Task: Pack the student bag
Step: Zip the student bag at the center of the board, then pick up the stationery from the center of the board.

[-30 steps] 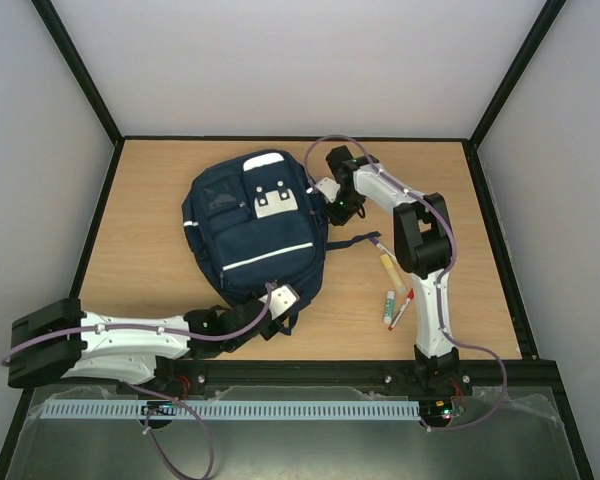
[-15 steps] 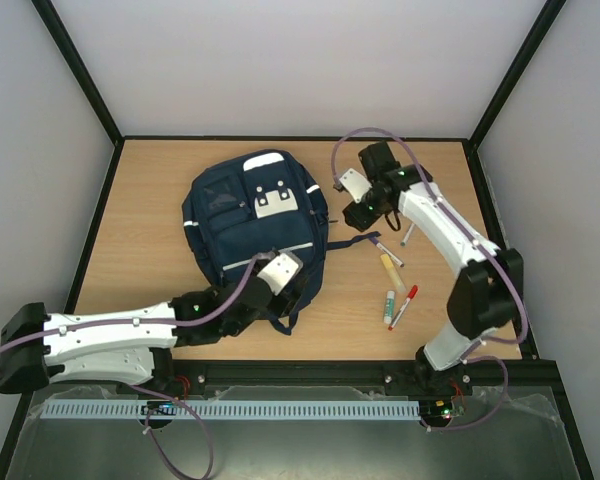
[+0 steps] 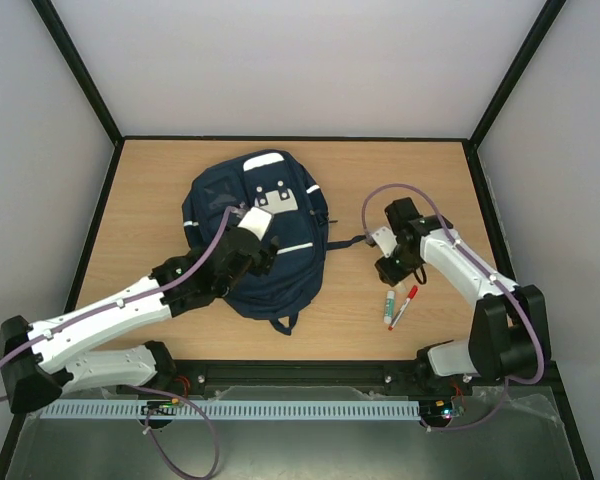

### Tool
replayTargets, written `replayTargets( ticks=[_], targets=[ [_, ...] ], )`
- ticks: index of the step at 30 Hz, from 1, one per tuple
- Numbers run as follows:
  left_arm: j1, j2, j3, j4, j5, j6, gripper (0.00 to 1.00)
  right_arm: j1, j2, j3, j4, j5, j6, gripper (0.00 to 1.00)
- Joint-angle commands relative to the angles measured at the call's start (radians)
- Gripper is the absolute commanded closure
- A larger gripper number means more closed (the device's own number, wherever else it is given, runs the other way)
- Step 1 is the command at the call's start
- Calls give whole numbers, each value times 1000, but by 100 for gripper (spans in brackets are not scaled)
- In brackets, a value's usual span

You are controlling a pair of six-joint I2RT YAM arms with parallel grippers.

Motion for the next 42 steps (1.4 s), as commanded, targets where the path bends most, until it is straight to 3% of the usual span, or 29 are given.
replayTargets(
  ticks=[1, 5, 16, 25, 30, 38, 42],
  targets=[
    [104, -45, -132, 18, 52, 12, 21, -40, 11, -64, 44, 59, 38, 57],
    [155, -113, -235, 103, 115, 0, 22, -79, 51, -65, 70, 66, 59, 58],
    [156, -97, -224, 90, 160, 19, 24, -114, 231, -26, 163, 71, 67, 62],
    [157, -116, -231, 100, 179, 44, 25, -115, 282, -26, 176, 19, 84, 79],
    [158, -84, -233, 95, 180, 53, 24, -114, 244, 6, 152, -29, 93, 87],
    [156, -24, -209, 145, 310, 169, 27, -114, 26, 1, 149, -360, 39, 92],
    [146, 49, -134, 88, 301, 248, 28, -113, -34, -60, 210, -437, 41, 93]
  ],
)
